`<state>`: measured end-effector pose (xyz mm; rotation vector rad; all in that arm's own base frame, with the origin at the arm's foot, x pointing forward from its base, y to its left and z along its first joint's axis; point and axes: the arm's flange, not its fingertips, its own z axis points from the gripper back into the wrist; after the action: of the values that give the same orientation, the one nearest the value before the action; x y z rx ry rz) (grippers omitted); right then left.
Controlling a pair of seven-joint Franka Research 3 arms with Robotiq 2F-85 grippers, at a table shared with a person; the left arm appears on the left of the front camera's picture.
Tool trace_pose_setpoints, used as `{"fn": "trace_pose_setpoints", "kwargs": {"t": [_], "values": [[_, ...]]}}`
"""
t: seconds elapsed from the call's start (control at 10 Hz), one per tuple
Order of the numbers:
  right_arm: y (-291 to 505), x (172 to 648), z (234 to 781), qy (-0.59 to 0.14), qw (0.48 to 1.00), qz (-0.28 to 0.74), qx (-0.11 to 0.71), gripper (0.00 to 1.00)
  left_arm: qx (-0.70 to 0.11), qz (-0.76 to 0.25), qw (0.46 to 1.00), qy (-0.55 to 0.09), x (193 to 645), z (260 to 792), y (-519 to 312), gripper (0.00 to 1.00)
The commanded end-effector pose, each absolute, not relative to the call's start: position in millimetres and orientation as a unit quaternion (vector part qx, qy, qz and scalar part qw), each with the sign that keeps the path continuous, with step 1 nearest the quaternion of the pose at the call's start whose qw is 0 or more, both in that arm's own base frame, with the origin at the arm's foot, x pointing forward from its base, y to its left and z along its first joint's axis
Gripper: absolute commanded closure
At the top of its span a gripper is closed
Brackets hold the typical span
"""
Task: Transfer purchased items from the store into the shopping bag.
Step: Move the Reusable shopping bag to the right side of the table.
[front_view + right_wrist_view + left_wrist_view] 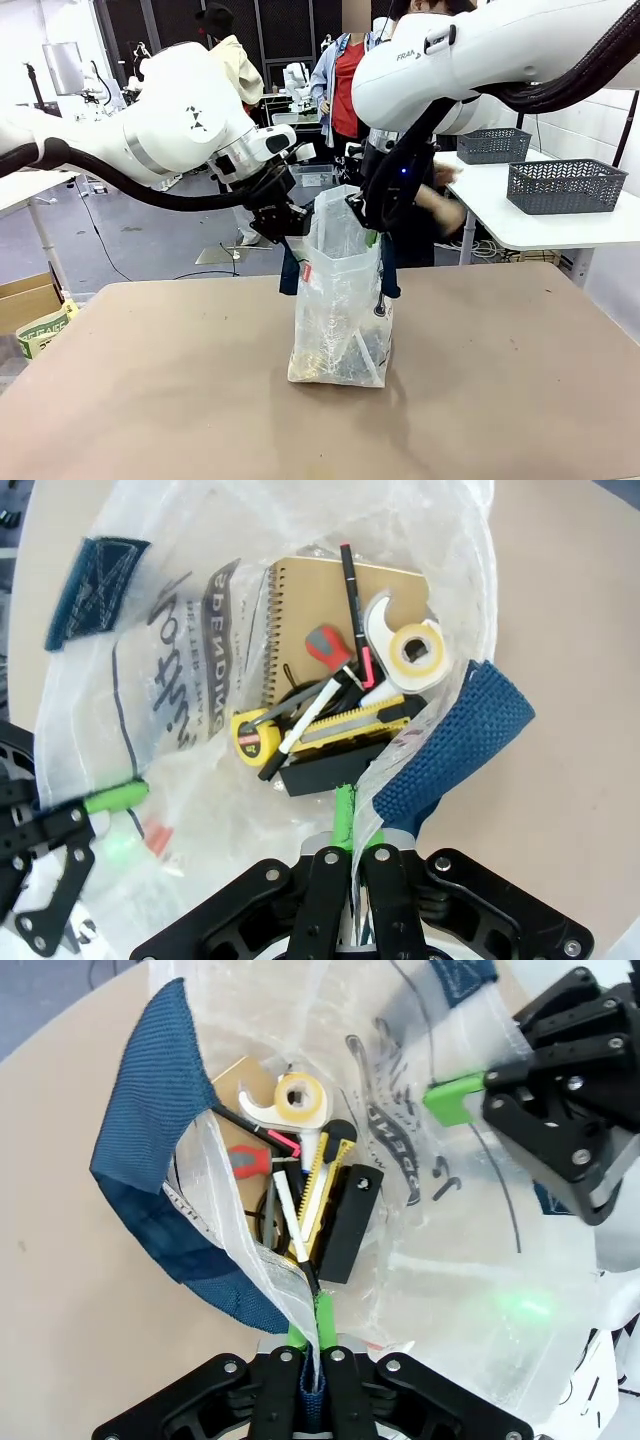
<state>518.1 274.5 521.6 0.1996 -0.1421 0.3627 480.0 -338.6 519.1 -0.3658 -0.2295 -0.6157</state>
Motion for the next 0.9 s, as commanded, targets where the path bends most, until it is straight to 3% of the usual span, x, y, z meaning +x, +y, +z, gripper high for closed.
{"fn": "trace_pose_setpoints", "kwargs": {"t": [0.0, 0.4, 0.8], "values": [[285.9, 523.3, 520.7, -0.077, 0.974, 0.185, 0.107, 1.0, -0.2, -0.334, 0.915, -0.11, 482.2, 527.5, -346.4, 1.0], [286.7, 523.1, 518.1, -0.091, 0.971, 0.19, 0.109, 1.0, -0.202, -0.346, 0.91, -0.109, 481.6, 530.5, -353.3, 1.0], [287.4, 521.4, 518.7, -0.098, 0.97, 0.192, 0.112, 1.0, -0.247, -0.34, 0.901, -0.106, 479.2, 527.6, -355.5, 0.24]]}}
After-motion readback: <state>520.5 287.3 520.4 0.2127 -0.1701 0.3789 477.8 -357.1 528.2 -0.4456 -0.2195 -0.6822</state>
